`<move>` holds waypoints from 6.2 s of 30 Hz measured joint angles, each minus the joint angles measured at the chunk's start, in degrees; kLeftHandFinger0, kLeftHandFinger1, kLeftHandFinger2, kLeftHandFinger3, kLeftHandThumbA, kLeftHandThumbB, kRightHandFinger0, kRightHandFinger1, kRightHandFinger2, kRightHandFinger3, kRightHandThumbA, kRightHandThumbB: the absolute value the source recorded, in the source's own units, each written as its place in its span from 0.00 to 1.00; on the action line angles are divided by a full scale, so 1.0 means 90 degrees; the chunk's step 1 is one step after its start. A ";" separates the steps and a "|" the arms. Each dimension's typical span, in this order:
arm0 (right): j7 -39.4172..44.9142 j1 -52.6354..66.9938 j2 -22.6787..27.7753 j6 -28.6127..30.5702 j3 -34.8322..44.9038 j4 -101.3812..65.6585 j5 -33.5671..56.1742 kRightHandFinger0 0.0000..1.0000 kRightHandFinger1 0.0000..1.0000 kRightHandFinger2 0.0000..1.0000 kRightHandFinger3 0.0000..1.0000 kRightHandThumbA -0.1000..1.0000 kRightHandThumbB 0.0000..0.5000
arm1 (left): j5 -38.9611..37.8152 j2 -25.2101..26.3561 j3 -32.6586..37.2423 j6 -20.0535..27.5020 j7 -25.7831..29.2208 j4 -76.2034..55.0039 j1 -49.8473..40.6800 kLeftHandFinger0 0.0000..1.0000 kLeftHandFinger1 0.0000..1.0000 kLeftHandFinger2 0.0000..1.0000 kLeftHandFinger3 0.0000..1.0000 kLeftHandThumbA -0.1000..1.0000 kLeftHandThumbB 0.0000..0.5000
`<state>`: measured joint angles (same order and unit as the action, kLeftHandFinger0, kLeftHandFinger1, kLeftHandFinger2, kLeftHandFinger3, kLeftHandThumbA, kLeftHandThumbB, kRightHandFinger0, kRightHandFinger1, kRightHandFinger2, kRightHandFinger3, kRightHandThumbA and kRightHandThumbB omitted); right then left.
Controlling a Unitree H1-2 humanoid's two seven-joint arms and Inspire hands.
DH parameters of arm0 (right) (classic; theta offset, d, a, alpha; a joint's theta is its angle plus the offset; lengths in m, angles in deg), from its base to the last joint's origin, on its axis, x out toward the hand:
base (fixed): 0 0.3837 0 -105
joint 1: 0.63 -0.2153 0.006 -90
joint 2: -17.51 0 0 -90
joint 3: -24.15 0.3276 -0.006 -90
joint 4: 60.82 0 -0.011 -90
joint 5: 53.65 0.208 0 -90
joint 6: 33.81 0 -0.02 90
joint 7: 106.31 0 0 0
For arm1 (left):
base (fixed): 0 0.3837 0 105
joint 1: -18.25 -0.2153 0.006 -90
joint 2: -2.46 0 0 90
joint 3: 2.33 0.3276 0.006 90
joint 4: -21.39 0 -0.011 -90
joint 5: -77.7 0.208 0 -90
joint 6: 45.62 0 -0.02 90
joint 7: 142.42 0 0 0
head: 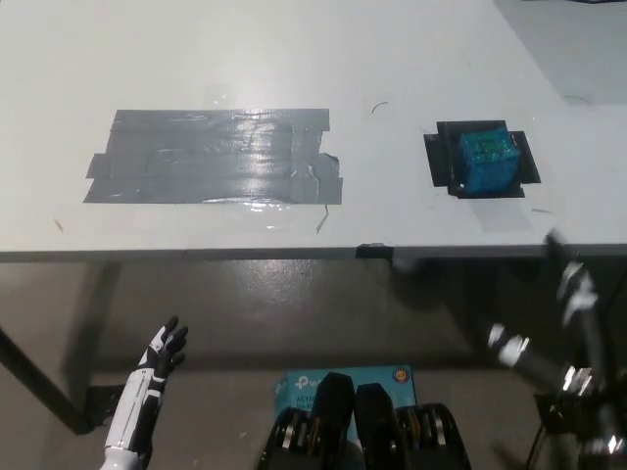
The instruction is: A rubick's cube is kept in the black marked spot on the table and the robot uses its right arm to pick it up and hands it to a person
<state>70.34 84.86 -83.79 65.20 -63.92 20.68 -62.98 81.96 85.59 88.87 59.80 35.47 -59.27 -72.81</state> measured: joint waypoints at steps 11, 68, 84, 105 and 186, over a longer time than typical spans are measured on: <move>-0.0446 -0.2043 0.0072 -0.0750 0.0476 0.1018 -0.0485 1.00 1.00 1.00 1.00 0.98 0.62 | 0.0004 0.0004 0.0001 0.0017 -0.0001 -0.0002 0.0018 1.00 1.00 1.00 1.00 1.00 0.61; -0.1392 -0.4602 0.0032 -0.0630 0.0617 0.6105 0.0063 1.00 1.00 1.00 1.00 0.86 0.84 | 0.0021 0.0034 0.0010 -0.0005 -0.0169 -0.0018 0.0134 1.00 1.00 1.00 1.00 1.00 0.61; -0.1395 -0.4597 0.0014 -0.0631 0.0561 0.6347 0.0195 1.00 1.00 1.00 1.00 0.93 0.97 | 0.0023 0.0035 0.0009 -0.0011 -0.0169 -0.0043 0.0180 1.00 1.00 1.00 1.00 1.00 0.61; -0.1375 -0.5242 0.0074 -0.0879 0.0866 0.7456 0.0523 1.00 1.00 1.00 1.00 0.53 0.69 | 0.0027 0.0065 0.0009 -0.0065 -0.0169 -0.0089 0.0250 1.00 1.00 1.00 1.00 1.00 0.61; -0.1369 -0.4732 -0.0615 -0.3337 0.1042 0.2202 0.2630 0.00 0.44 0.88 0.91 0.00 0.34 | 0.0033 0.0124 0.0008 -0.0105 -0.0227 -0.0118 0.0479 1.00 1.00 1.00 1.00 1.00 0.48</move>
<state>58.02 42.27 -89.32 35.17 -54.55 40.50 -39.30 82.25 86.71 88.94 58.86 33.42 -60.33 -68.50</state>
